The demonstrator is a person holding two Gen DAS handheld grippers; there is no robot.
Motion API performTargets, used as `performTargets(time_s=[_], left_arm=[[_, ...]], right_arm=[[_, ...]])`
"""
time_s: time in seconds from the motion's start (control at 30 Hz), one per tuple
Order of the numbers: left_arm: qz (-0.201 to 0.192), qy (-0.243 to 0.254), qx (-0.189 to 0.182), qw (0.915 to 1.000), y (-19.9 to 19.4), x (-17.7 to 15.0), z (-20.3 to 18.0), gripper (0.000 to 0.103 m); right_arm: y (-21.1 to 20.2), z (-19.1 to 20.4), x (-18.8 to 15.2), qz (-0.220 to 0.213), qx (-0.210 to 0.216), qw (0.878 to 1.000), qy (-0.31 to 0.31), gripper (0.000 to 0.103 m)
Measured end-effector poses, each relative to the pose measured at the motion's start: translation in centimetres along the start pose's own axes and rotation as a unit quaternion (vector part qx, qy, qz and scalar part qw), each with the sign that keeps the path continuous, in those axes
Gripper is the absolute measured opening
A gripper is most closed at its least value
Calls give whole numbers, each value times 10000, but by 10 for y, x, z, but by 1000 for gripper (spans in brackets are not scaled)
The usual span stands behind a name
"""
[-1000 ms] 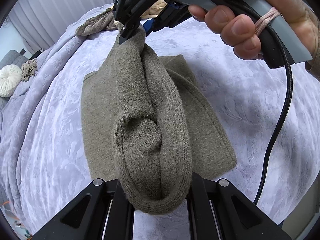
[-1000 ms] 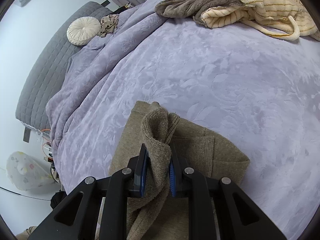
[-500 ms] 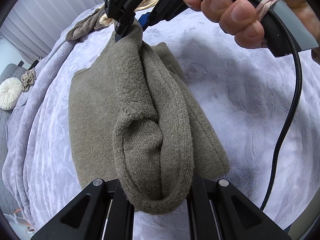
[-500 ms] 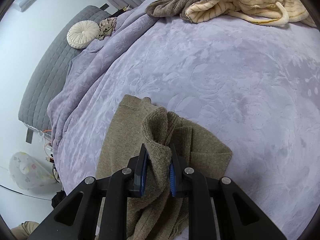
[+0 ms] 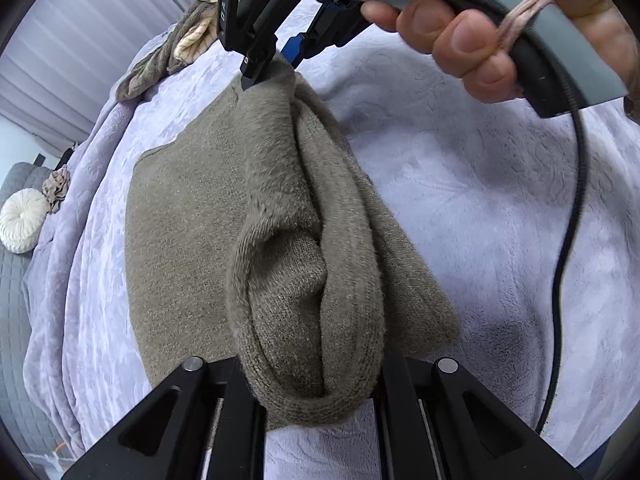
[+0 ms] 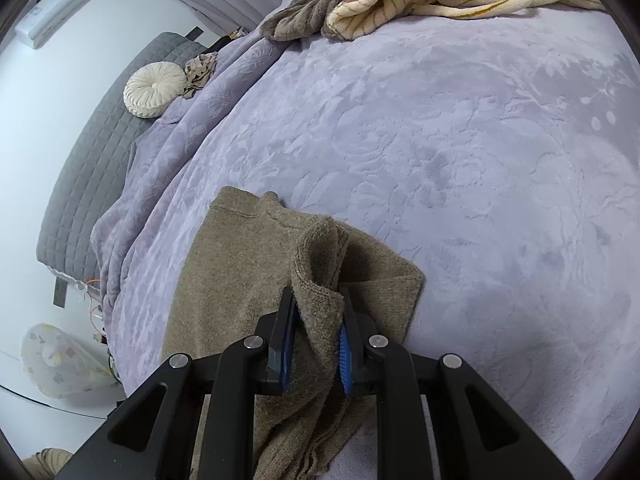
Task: Fold small clothes
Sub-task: 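Lower the folded side onto the sweater and open both grippers, then press the folded sweater flat with both open grippers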
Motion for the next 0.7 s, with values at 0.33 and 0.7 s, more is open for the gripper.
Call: performTargets(time_s=[0.33,0.7], left_arm=[[-857,-348,-1119,9894,-64,-29,34,84],[-686,-1935,-1589,9657,9,-65,132,84]], right_arm=[[-59,33,-14,-664,269,9971,-242,23],[-5,48,-68,105,178,9985,-515,53]])
Point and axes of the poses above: each gripper's, at about its wrist camera, not at the fingertips, and y roughly the way its jaws point, z to its left, x to its top, the point moved 2 cm from there along y, roughly the way its jaws point, and after that the axes turned 12 degrees about y, right-handed, at the moved point
